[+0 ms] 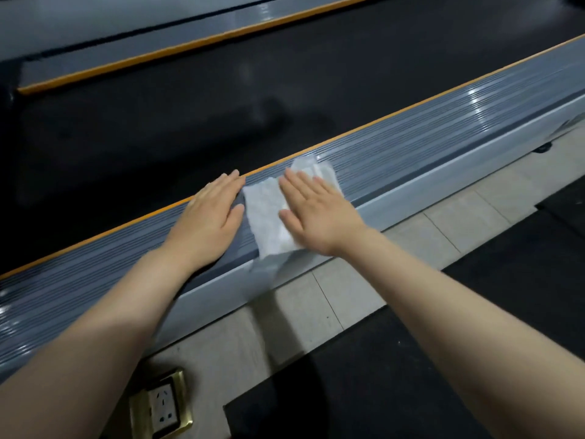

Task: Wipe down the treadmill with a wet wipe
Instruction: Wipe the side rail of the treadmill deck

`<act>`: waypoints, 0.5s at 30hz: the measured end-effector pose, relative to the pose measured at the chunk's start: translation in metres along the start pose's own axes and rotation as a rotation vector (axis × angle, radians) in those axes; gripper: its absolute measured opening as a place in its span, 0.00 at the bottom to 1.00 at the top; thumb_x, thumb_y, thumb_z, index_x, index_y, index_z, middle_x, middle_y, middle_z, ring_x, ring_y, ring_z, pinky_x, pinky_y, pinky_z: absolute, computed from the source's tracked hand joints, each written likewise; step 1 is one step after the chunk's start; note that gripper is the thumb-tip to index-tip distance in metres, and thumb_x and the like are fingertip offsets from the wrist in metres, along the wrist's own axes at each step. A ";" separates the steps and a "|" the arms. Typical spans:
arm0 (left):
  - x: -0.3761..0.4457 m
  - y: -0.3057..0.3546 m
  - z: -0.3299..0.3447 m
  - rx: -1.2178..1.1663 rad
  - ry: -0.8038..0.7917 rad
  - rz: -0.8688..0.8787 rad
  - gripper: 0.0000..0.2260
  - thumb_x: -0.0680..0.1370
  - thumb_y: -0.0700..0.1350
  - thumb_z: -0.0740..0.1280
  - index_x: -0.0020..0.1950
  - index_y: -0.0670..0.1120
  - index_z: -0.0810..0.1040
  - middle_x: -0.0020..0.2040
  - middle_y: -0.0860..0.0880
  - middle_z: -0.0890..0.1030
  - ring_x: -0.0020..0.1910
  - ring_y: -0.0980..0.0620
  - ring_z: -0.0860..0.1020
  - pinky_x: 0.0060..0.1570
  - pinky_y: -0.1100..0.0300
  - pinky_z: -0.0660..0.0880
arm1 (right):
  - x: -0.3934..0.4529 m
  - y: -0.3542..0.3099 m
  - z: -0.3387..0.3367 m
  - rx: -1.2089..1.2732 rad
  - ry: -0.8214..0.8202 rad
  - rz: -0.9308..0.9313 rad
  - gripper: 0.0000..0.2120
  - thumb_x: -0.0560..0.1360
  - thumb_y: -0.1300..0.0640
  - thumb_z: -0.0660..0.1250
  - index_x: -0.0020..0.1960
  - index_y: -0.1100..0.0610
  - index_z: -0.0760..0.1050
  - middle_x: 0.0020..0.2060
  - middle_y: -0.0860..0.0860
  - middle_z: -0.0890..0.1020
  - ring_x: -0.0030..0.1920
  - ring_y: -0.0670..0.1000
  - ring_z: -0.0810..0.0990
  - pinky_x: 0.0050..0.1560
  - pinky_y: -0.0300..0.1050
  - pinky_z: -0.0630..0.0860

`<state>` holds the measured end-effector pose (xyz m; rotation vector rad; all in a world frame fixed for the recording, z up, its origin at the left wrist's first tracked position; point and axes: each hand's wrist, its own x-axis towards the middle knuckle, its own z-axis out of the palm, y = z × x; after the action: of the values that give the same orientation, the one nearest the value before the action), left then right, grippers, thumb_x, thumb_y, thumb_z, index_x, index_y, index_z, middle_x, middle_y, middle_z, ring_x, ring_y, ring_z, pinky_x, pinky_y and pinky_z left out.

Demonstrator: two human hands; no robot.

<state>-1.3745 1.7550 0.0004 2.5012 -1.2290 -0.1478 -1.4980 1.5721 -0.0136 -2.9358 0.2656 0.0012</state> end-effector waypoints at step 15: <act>0.130 0.133 0.069 0.062 -0.030 0.004 0.24 0.84 0.47 0.52 0.81 0.44 0.55 0.81 0.48 0.54 0.80 0.50 0.52 0.77 0.55 0.48 | -0.020 0.133 -0.021 0.007 0.023 0.093 0.31 0.82 0.43 0.41 0.79 0.59 0.49 0.79 0.55 0.50 0.79 0.53 0.48 0.77 0.49 0.42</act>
<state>-1.4097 1.5600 -0.0092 2.5586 -1.2685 -0.1485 -1.5412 1.4433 -0.0181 -2.9153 0.4040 -0.0202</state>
